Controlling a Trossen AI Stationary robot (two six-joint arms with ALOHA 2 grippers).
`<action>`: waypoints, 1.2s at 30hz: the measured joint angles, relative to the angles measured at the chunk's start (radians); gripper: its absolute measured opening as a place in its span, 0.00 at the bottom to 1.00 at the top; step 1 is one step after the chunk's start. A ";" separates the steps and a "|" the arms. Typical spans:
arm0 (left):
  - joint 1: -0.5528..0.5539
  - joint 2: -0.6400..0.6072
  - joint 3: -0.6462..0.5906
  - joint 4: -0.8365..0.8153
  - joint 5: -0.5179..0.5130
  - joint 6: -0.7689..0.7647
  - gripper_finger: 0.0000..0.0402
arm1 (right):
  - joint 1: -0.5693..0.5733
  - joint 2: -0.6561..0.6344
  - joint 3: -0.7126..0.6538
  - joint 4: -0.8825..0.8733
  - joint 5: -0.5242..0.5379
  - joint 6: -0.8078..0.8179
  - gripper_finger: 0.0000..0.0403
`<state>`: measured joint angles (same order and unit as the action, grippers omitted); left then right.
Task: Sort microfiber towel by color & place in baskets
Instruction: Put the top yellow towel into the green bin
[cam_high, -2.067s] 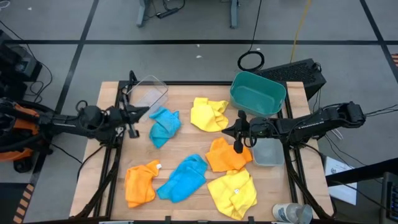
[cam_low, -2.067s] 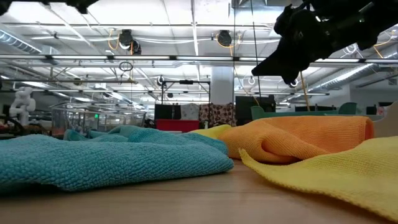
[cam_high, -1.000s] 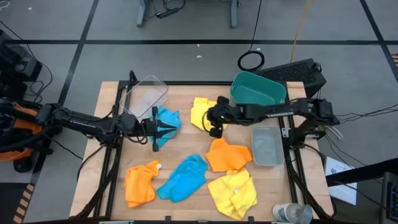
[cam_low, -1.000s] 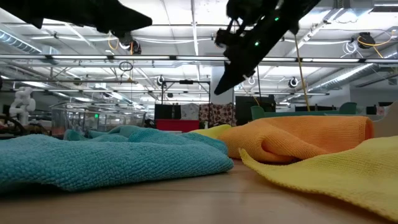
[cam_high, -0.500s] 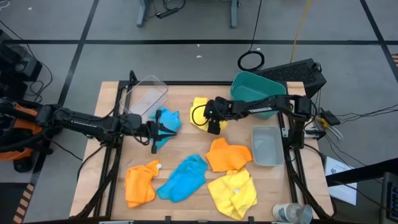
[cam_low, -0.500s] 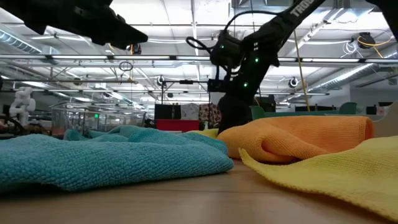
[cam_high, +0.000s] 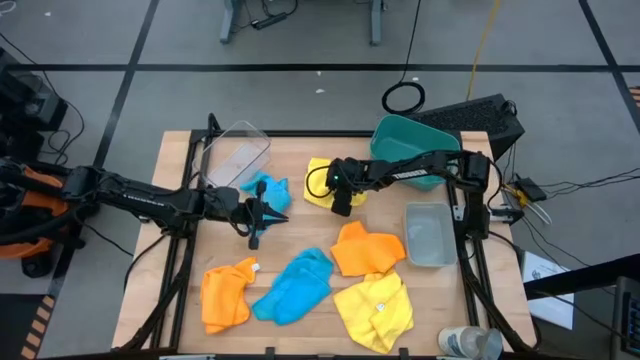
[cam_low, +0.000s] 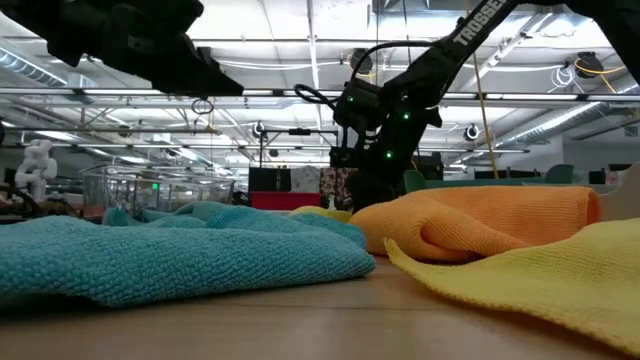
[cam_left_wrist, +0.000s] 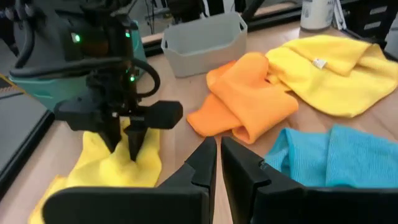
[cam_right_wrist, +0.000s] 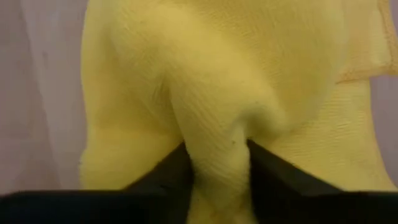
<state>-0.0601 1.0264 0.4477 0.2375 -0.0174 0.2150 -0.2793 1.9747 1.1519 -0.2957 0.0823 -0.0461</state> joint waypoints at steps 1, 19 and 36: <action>0.000 0.006 0.000 0.004 0.000 0.000 0.08 | 0.005 -0.002 0.000 -0.003 -0.002 0.007 0.21; -0.009 0.042 -0.001 0.135 0.099 -0.058 0.08 | 0.308 -0.199 0.100 -0.112 0.242 0.053 0.02; -0.130 0.045 -0.001 0.354 -0.005 -0.079 0.57 | 0.572 -0.262 0.102 0.080 0.686 0.300 0.03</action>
<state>-0.1900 1.0714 0.4469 0.5915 -0.0228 0.1364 0.2924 1.7130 1.2537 -0.2154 0.7679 0.2542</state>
